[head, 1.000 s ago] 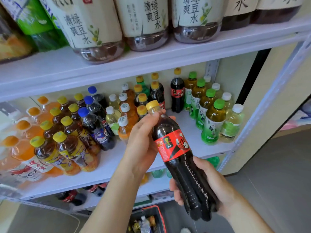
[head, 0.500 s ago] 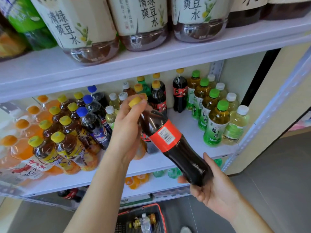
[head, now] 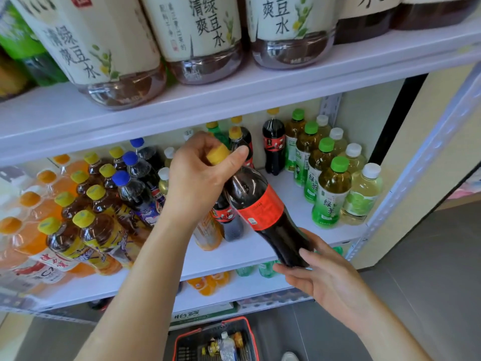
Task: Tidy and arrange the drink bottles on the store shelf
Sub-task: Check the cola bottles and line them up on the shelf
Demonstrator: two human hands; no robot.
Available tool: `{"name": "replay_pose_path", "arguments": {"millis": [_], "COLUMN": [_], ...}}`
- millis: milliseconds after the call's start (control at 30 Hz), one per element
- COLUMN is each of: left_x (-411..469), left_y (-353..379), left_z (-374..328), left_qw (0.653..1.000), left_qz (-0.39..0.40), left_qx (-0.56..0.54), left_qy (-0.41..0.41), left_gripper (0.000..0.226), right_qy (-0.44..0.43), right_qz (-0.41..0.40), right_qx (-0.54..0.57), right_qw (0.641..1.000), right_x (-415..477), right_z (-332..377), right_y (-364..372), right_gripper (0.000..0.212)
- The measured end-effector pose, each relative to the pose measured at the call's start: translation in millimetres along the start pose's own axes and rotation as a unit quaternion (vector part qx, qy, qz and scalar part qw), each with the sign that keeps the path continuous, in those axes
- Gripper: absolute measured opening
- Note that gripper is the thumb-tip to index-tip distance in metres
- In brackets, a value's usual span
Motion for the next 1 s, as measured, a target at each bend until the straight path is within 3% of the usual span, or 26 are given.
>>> {"name": "replay_pose_path", "arguments": {"millis": [167,300,433,700,800,900,1000], "left_x": [12.8,10.6,13.9,20.1,24.7,33.5,42.1], "left_y": [22.0,36.7,41.7,55.5,58.7,56.2,57.2], "left_z": [-11.1,-11.5,-5.9,-5.7,-11.7,-14.5,-13.5], "left_qw": [0.987,0.970,0.967,0.937,0.934,0.933,0.915], "left_qz": [0.152,0.237,0.244,0.333,0.323,0.284,0.269], "left_qx": [0.029,0.015,0.058,0.077,0.108,0.165,0.234], "left_qy": [0.050,0.049,0.039,0.069,0.111,0.150,0.187], "left_gripper": [0.015,0.026,0.041,0.038,0.032,0.028,0.026], "right_qy": [0.021,0.048,0.069,0.121,0.139,0.075,-0.022], "right_qz": [-0.033,-0.077,-0.084,-0.056,-0.075,-0.144,-0.238], "right_qx": [-0.006,-0.003,-0.016,-0.030,-0.058,-0.166,-0.313], "right_qw": [0.999,0.996,0.994,0.991,0.986,0.973,0.919], "right_x": [4.3,10.5,13.8,21.2,25.6,29.6,26.9], "right_z": [-12.8,-22.6,-24.2,-31.0,-27.9,-2.1,33.4], "right_y": [-9.8,-23.6,-29.7,-24.4,-26.2,-32.5,-41.8], "right_gripper": [0.048,0.059,0.066,0.066,0.057,0.034,0.023]}}
Point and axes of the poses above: each hand's wrist, its own x-axis towards the middle knuckle, its own y-axis out of the palm, z = x × y, the point moved 9 cm from there along x, towards the middle knuckle, and after that the axes turned 15 degrees about y, right-handed, at the moved point
